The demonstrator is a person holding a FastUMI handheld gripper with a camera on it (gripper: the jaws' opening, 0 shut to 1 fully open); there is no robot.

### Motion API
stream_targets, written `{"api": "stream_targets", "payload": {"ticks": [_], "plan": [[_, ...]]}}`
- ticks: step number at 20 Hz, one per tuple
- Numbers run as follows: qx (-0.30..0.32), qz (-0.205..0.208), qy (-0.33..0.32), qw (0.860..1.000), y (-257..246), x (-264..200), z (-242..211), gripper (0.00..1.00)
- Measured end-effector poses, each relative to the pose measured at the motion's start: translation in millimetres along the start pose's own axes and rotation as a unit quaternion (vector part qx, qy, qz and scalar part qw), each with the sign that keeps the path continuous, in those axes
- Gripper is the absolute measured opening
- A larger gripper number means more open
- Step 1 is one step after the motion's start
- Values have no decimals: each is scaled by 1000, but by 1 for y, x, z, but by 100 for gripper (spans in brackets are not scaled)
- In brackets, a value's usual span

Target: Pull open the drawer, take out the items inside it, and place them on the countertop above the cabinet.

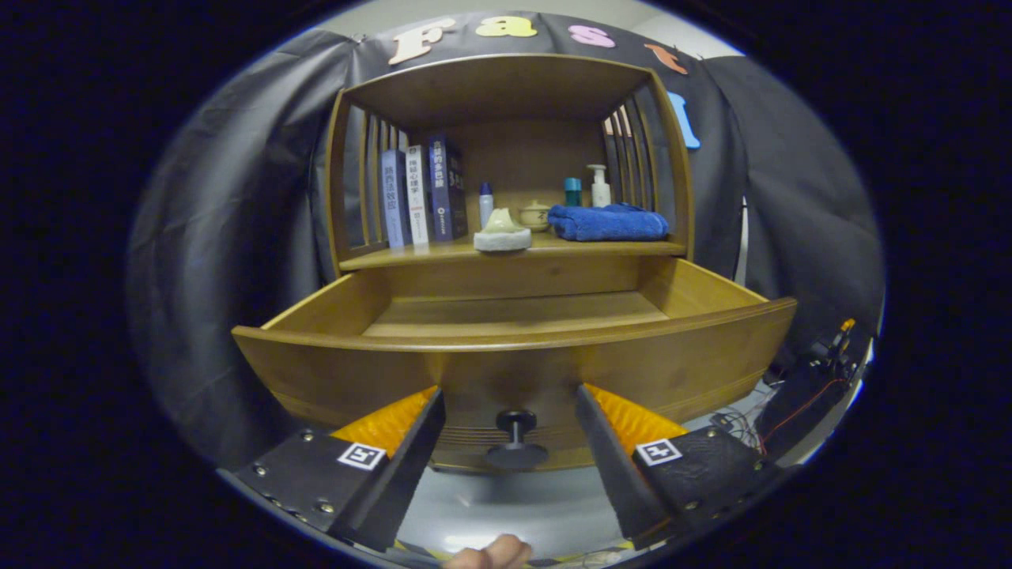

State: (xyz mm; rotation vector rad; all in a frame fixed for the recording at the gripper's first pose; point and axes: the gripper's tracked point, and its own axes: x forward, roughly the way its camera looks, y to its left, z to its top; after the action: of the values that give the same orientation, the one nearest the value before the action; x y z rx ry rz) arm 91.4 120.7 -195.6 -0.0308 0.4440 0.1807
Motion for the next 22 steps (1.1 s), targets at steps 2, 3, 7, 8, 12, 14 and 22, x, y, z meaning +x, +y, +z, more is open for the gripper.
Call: {"api": "stream_targets", "payload": {"ticks": [2,3,7,8,12,14,22], "plan": [[4,-1,-2,1000,4,3,2,97],[2,-2,-3,1000,4,3,2,97],[2,-5,-6,1000,5,4,3,97],[3,-5,-8,1000,6,6,5,97],[-16,-15,-7,1000,9,25,13,97],[-21,-16,-6,1000,11,36,20,96],[-14,-18,-30,999,17,100,52,97]]}}
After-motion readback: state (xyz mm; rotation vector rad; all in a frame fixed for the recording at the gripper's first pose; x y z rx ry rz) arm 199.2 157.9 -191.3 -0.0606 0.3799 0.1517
